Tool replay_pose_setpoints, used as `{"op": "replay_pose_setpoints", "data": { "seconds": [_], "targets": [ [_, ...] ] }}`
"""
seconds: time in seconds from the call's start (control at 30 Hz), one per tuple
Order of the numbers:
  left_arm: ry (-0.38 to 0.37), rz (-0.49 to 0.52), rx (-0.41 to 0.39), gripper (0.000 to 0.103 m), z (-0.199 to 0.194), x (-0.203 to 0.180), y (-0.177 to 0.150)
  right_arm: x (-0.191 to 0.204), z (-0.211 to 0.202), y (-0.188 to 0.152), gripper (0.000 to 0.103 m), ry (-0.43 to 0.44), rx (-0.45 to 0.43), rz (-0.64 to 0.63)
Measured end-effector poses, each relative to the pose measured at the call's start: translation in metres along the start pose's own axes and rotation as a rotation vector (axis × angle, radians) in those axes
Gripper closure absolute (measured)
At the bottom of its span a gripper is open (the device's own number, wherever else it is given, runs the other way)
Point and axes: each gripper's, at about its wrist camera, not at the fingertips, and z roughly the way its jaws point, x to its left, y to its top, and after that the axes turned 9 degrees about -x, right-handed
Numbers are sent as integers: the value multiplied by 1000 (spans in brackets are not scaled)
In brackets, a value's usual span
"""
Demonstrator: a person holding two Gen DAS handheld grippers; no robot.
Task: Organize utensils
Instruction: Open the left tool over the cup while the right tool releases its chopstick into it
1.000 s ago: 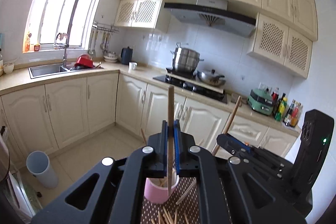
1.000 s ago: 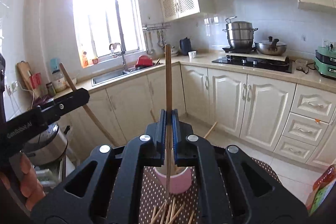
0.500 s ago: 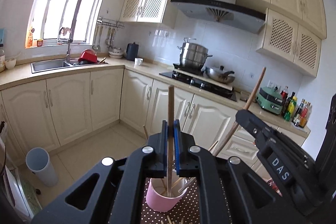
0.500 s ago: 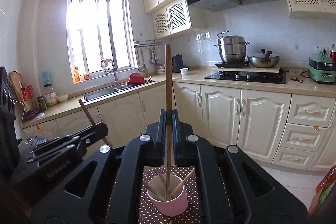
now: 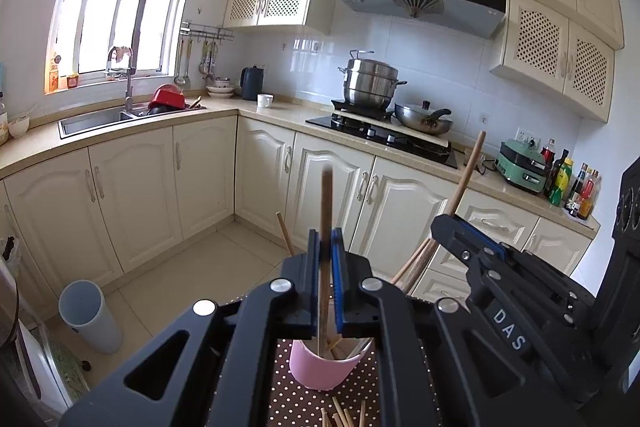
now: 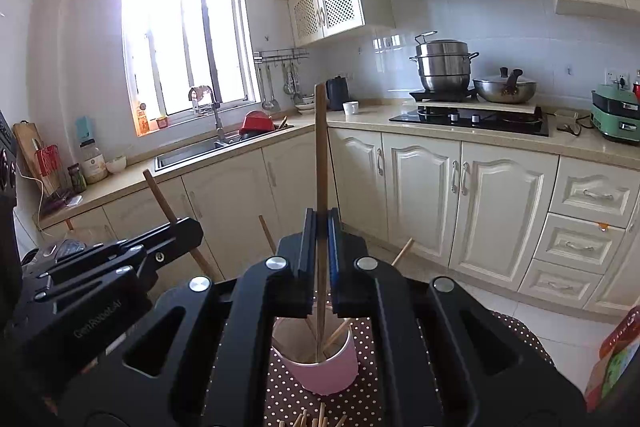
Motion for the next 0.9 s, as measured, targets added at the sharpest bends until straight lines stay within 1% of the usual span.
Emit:
{"op": "replay_pose_setpoints", "data": {
  "seconds": [0.03,0.07,0.1,0.27,0.37,0.43,0.5,0.57,0.8,0.9],
  "targets": [
    [2,-3,3,91,1,2,-1,0,0,-2,97,0,6,1],
    [6,-5,5,79,1,3,0,0,0,-3,97,1,10,5],
    [13,-6,5,73,1,4,-1,-1,1,-4,97,0,13,6],
    [34,3,7,72,-2,8,-3,-2,0,-8,97,0,28,11],
    [36,-8,9,72,-5,12,-3,-1,0,-8,97,-1,35,15],
    [42,-10,10,70,-7,14,-3,0,0,-10,97,0,40,15],
    [50,-10,6,64,-10,16,-3,1,0,-11,97,1,48,17],
    [54,-9,1,61,-13,16,-3,0,1,-14,97,1,56,17],
    [75,14,-5,49,-21,16,-3,2,3,-26,97,15,105,35],
    [80,12,-5,47,-24,17,-3,5,0,-27,97,17,113,29]
  ]
}}
